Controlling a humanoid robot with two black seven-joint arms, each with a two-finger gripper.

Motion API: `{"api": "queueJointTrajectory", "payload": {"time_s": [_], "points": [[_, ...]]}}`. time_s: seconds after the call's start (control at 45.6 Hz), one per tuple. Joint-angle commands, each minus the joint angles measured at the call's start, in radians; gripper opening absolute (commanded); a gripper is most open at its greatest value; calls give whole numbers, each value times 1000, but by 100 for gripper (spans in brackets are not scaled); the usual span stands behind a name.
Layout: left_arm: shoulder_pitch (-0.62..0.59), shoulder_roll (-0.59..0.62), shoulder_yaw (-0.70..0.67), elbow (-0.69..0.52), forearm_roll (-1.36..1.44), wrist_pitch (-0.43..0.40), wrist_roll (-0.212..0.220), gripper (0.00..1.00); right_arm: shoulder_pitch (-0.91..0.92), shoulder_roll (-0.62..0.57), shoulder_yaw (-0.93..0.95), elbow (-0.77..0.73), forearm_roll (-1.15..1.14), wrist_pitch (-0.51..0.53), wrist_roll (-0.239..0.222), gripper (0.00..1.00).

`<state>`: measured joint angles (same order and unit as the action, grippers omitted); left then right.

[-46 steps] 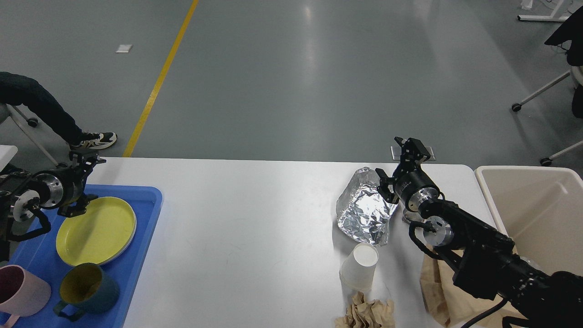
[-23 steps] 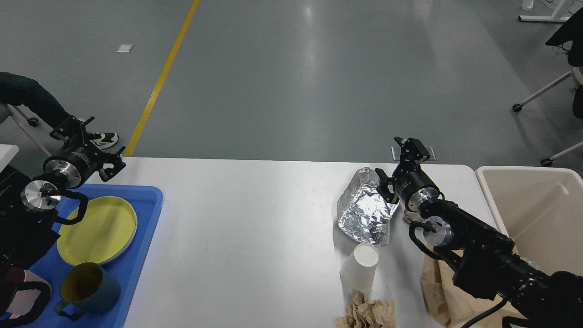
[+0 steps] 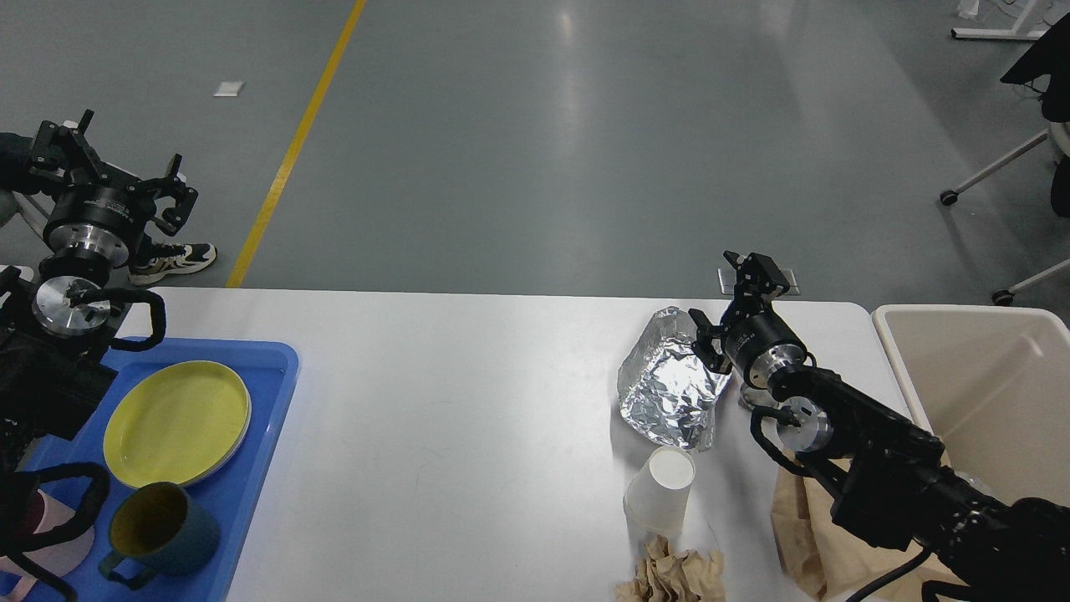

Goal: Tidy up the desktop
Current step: 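Release the yellow plate and raise the left gripper above the tray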

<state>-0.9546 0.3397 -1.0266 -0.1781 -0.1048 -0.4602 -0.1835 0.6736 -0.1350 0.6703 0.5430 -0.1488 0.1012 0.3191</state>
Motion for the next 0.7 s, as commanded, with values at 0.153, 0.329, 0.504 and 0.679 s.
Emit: {"api": "queueJointTrajectory", "payload": {"time_s": [0.153,0.329,0.504,0.679], "points": [[10,-25,0,0,2,-6,-5,97,0,0,0,0,0,0,0,100],[45,-39,0,0,4,-38,-5,97,0,0,0,0,0,0,0,100],[120,-89,60,0,7,-51,-4,97,0,0,0,0,0,0,0,100],[135,-108,109,0,5,-54,-5,97,0,0,0,0,0,0,0,100]]}}
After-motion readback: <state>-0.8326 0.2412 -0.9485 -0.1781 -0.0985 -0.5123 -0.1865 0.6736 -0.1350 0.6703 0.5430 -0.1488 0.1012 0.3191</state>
